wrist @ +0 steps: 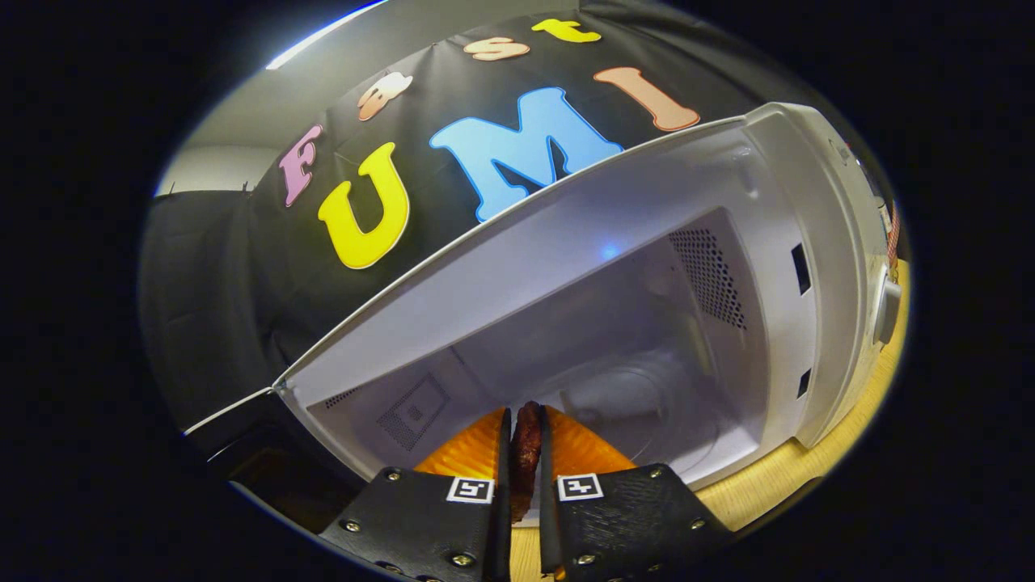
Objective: Open the microwave, put the food inside, and close the microwave door.
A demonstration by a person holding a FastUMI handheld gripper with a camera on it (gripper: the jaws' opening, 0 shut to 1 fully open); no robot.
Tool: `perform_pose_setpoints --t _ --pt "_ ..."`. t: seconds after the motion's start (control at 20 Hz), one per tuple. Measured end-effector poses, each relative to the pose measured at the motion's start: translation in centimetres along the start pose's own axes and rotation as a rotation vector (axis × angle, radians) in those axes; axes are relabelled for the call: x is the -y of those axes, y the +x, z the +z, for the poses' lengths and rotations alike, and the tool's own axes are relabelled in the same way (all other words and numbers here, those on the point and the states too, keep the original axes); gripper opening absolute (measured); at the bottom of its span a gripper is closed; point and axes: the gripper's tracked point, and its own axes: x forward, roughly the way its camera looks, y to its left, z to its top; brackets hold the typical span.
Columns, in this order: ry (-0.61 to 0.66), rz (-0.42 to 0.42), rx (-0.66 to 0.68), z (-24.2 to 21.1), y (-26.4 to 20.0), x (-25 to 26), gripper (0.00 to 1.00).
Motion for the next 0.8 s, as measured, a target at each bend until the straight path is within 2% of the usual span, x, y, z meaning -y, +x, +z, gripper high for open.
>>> perform_pose_setpoints --t 0.2,0.4,0.6,0.65,0.8 --pt "0.106 -0.026 0.023 0.2 1.9 -0.4 0.14" --pt "0.027 -0.101 0.100 0.4 3.3 1.4 0.14" --pt "0.004 -0.243 0.078 -1.0 4.7 5.7 0.20" --pt "0.012 -0.256 0.070 -1.3 4.8 6.2 0.23" --pt "0.044 -0.216 0.091 -1.4 4.8 5.0 0.29"
